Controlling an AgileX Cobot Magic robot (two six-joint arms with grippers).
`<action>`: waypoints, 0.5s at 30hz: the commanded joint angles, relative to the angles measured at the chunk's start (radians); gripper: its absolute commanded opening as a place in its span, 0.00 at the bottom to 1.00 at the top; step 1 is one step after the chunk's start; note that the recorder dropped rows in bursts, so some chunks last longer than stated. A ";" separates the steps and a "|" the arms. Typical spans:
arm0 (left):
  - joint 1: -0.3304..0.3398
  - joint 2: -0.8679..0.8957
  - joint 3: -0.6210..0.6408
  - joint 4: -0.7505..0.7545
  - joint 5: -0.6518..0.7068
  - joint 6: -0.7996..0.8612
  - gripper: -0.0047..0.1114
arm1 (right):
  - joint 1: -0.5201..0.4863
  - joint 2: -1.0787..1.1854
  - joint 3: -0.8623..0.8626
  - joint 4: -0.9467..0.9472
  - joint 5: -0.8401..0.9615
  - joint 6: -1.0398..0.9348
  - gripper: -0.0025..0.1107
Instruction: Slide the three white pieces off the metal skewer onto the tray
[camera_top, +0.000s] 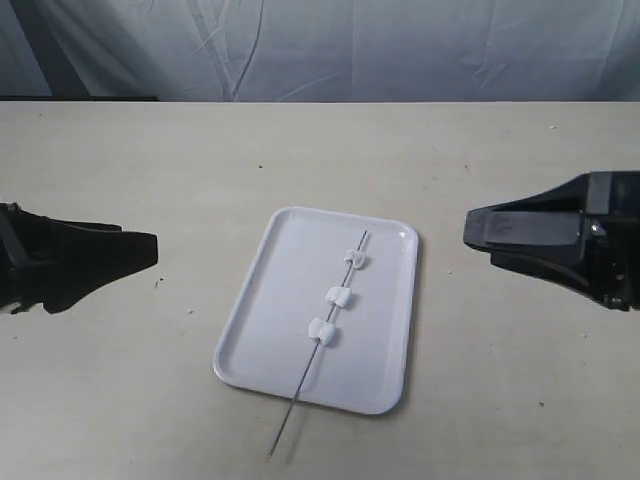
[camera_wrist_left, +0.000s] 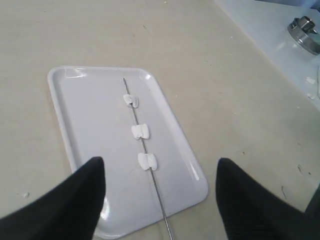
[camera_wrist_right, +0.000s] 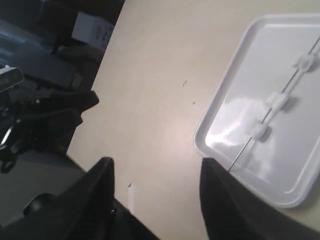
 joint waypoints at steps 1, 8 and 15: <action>0.003 0.014 -0.007 -0.004 -0.066 -0.004 0.57 | 0.073 0.149 -0.059 0.041 0.131 -0.030 0.47; -0.151 0.078 0.010 -0.004 -0.021 -0.023 0.57 | 0.256 0.275 -0.062 0.105 0.018 -0.105 0.47; -0.353 0.156 0.070 -0.004 0.142 -0.091 0.57 | 0.281 0.276 -0.063 0.104 -0.099 -0.135 0.47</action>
